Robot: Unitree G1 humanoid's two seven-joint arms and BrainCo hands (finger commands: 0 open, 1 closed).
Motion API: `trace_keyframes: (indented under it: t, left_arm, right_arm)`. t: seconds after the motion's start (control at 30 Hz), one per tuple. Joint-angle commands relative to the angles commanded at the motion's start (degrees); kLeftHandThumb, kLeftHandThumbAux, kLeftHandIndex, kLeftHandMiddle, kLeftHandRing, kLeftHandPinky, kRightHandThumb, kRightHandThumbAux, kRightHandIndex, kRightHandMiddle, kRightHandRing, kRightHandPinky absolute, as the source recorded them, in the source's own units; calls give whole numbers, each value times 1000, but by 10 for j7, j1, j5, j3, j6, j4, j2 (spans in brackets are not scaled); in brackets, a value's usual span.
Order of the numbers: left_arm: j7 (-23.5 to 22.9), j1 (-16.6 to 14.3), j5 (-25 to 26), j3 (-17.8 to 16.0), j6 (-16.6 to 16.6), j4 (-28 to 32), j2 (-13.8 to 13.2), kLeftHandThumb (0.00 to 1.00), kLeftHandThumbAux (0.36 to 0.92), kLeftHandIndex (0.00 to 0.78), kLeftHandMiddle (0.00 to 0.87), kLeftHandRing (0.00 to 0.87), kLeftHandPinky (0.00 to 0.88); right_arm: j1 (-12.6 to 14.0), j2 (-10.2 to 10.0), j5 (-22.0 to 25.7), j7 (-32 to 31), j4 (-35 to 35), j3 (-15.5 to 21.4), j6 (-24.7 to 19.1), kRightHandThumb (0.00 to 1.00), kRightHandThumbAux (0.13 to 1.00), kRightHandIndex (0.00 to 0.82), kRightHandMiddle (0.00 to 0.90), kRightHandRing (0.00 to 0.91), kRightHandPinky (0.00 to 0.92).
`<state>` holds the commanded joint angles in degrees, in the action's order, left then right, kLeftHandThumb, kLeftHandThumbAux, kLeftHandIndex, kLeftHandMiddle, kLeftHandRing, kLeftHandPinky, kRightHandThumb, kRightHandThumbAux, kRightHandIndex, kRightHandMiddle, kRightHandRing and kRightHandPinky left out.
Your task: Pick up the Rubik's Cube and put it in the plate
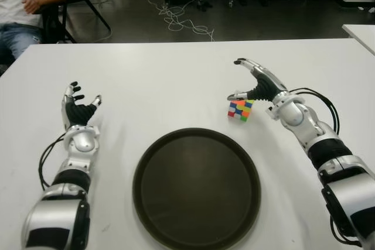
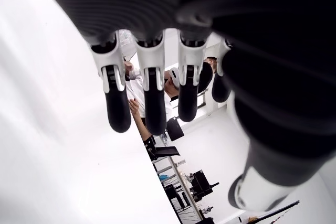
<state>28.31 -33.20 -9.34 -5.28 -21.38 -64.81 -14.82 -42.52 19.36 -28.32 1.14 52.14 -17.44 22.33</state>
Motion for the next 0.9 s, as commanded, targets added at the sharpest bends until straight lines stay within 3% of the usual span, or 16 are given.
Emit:
trace_keyframes:
  t: [0.63,0.9]
  left_arm:
    - [0,0,-2,1,5,2,0,67,758,147,243,279,318]
    - [4,-1,-9,6,8,1,-1,64,745,146,221,246,288]
  right_arm:
    - [5,1,-12,-34,-43,-13,-58,0,639,33,19,41,30]
    - [8,4,-16,-48,-53,-19,-74,0,653,41,32,52,34]
